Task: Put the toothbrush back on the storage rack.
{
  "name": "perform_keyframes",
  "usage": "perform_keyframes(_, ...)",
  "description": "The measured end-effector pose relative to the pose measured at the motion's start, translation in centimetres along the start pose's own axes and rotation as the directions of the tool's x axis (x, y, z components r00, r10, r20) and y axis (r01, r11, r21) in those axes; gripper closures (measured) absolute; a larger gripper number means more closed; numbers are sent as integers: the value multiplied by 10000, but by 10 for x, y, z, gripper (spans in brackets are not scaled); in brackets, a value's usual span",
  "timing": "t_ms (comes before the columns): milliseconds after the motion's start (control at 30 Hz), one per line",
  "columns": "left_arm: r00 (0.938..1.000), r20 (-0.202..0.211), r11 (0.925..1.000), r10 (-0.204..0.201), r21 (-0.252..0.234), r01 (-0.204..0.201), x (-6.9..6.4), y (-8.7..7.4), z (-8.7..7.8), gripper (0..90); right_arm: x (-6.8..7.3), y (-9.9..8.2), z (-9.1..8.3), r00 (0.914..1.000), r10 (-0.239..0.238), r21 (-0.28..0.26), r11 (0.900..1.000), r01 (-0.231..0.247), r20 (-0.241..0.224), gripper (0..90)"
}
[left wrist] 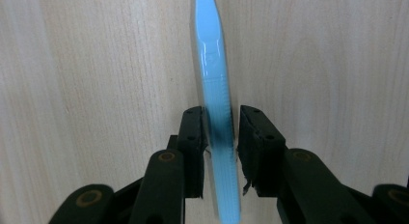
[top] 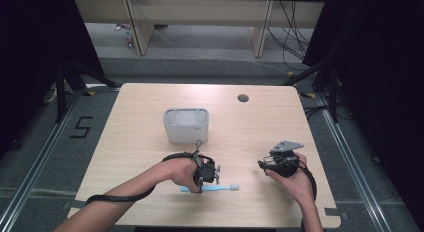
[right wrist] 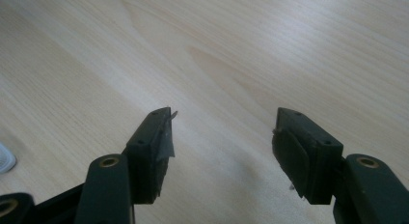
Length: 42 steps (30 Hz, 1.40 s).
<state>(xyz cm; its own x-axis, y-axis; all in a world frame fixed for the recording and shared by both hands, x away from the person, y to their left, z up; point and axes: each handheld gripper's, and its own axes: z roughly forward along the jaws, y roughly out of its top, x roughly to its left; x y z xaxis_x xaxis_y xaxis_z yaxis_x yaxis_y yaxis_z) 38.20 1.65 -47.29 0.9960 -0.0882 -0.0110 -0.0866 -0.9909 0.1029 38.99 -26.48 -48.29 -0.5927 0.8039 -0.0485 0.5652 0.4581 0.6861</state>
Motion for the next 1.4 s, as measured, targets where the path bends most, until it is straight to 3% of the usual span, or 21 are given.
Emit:
perform_keyframes(567, 10000, 31, 9999, -66, 159, 65, 6, 2, 4, 721, 0, -1, 0, 10000, 20, 31, 10000, -20, -29, 401)
perform_keyframes(900, 9991, -228, 9988, 355, 352, -347, 1, 4, 4, 767, 0, 0, 1, 9999, -116, 13, 9999, 116, -69, 401)
perform_keyframes(1000, 9986, -302, 9981, 441, 452, -427, 0, 5, 4, 774, 1, -1, 1, 10000, 71, 28, 10000, -71, -53, 400)
perform_keyframes(1167, 9973, -367, 9963, 638, 599, -615, -2, 7, 4, 784, 0, 0, 1, 9999, -133, 23, 9999, 133, -1, 400)
perform_keyframes(1400, 9966, -522, 9977, 638, 276, -625, -3, 4, 2, 788, 1, -1, 1, 9999, 155, 4, 9999, -155, -48, 399)
